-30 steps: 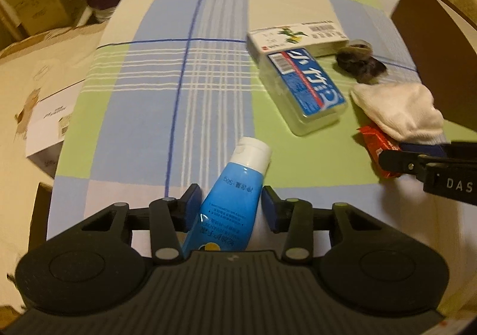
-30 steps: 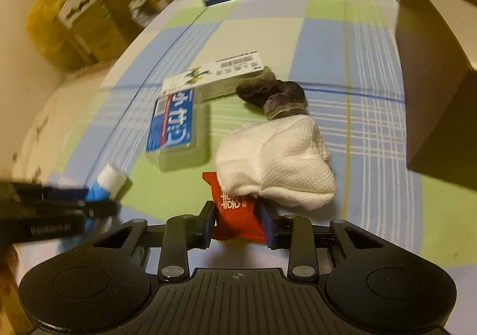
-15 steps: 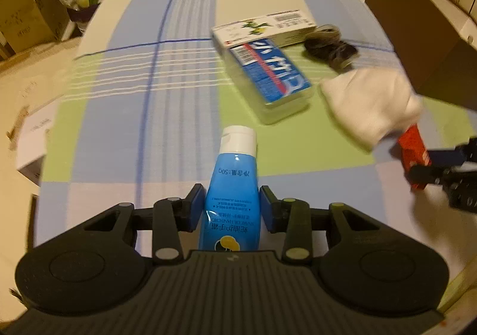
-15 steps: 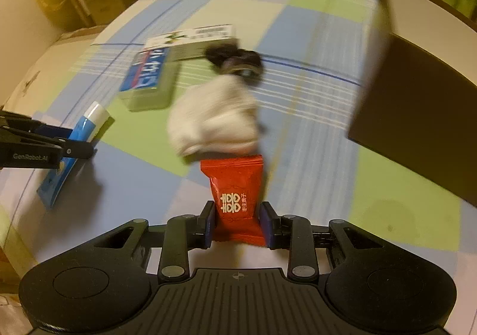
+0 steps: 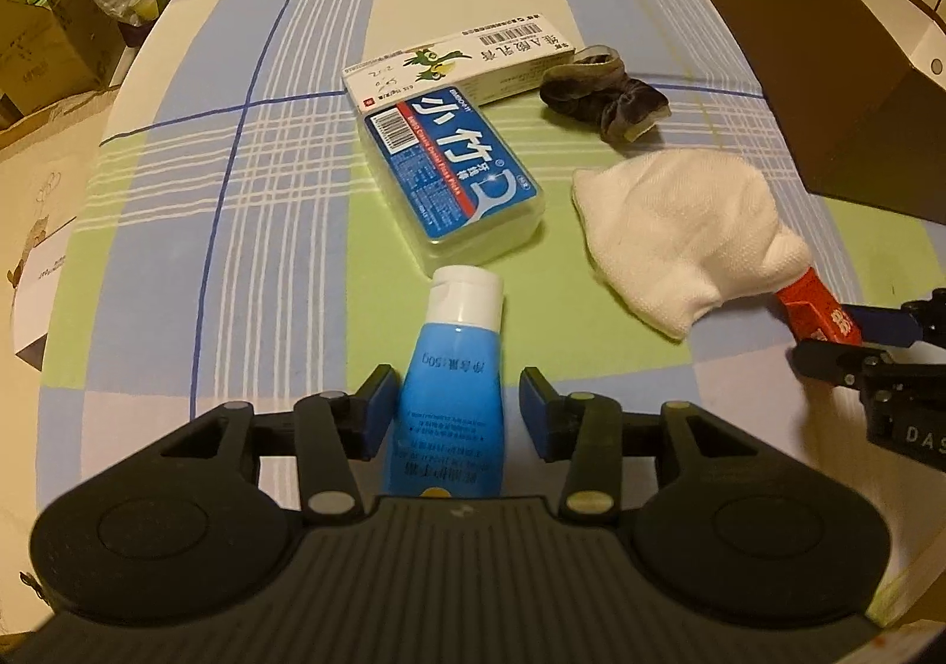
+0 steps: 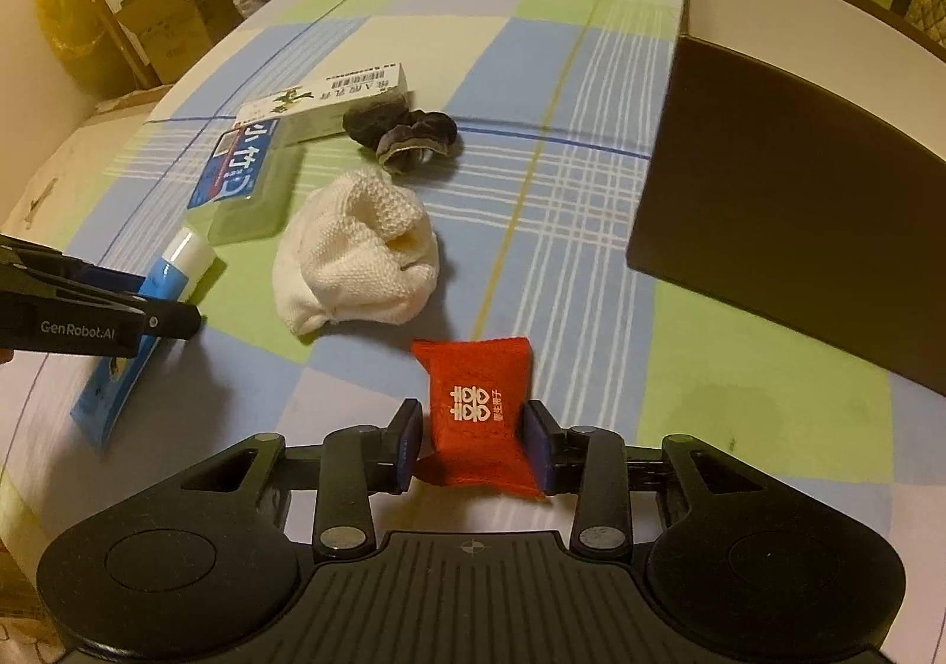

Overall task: Organize objects
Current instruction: 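Lift and carry the blue tube and red packet with both tools to the box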

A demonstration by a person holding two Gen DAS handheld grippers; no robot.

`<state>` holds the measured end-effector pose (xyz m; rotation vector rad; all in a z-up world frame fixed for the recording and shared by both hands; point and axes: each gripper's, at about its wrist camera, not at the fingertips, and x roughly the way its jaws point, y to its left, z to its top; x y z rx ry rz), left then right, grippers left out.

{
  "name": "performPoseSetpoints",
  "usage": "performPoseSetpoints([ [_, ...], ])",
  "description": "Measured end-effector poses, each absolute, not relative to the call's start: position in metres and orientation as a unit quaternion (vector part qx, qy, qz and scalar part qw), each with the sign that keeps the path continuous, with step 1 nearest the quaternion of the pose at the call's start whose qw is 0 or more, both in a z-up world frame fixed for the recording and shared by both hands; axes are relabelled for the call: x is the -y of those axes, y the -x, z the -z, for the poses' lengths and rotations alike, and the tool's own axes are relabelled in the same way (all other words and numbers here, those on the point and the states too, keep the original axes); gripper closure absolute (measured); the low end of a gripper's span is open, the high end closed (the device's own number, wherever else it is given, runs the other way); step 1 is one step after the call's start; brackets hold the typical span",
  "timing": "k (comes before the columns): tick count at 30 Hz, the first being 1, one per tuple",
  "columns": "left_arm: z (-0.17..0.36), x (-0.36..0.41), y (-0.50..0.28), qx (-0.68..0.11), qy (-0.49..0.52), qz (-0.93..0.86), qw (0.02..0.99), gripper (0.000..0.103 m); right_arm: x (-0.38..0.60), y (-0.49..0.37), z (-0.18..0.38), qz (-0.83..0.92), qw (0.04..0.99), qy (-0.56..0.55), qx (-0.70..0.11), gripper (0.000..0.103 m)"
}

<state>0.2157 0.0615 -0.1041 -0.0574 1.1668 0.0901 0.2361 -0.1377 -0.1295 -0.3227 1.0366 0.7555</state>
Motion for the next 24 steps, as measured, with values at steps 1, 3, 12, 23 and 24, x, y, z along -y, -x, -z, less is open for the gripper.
performPoseSetpoints([
  [1, 0.1041, -0.0610, -0.2158, -0.550, 0.025, -0.041, 0.834, 0.063, 0.1368, -0.2360, 0.1299, -0.353, 0.789, 0.154, -0.479, 0.068],
  [3, 0.1043, -0.0611, -0.2159, -0.550, 0.023, -0.040, 0.834, 0.063, 0.1358, -0.2359, 0.1300, -0.356, 0.788, 0.160, -0.477, 0.068],
  [12, 0.1035, -0.0609, -0.2145, -0.546, 0.023, -0.047, 0.836, 0.070, 0.1365, -0.2374, 0.1302, -0.358, 0.786, 0.166, -0.475, 0.075],
  [23, 0.1024, -0.0624, -0.2109, -0.546, 0.035, -0.048, 0.835, 0.071, 0.1422, -0.2401, 0.1257, -0.358, 0.788, 0.153, -0.477, 0.077],
  [24, 0.1023, -0.0625, -0.2102, -0.546, 0.036, -0.048, 0.835, 0.071, 0.1430, -0.2405, 0.1246, -0.358, 0.789, 0.151, -0.476, 0.077],
])
